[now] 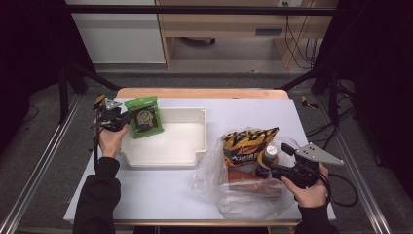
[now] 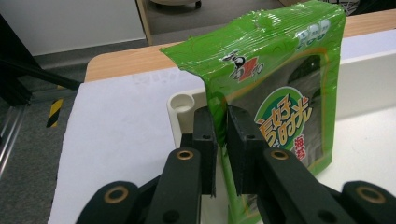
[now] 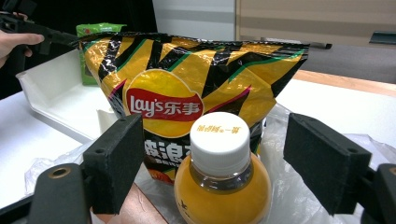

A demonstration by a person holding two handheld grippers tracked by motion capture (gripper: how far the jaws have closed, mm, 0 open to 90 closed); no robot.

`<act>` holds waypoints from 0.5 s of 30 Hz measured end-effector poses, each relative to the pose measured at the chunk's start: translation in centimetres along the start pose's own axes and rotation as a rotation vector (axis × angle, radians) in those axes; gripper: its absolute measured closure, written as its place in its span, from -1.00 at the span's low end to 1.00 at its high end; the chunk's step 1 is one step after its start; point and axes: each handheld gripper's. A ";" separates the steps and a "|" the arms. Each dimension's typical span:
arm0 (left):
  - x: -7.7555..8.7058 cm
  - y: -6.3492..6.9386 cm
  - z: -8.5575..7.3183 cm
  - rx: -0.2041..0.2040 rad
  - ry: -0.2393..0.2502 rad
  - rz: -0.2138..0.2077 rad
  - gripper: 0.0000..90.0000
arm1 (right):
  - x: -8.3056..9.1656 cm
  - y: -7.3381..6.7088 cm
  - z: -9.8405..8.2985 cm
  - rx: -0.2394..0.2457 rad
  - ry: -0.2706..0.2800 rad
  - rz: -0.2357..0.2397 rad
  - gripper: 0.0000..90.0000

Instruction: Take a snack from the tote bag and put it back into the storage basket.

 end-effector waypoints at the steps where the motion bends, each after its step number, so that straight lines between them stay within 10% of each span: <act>1: -0.1 -0.1 0.0 0.004 -0.001 0.000 0.81 | 0.0 0.0 0.0 0.001 -0.001 0.000 -0.53; 8: -0.8 0.1 0.1 -0.033 0.010 -0.011 0.46 | -0.2 -0.1 -0.1 0.006 -0.009 0.003 -0.53; 15: 1.5 -0.6 0.4 0.020 0.072 -0.035 0.30 | -0.1 0.1 -0.1 -0.002 -0.004 0.003 -0.53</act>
Point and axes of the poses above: each handheld gripper's, and its own axes: x roughly backward along the jaws, z roughly out of its top, y roughly to its right, and after that the axes turned 9 degrees about -x, right-handed
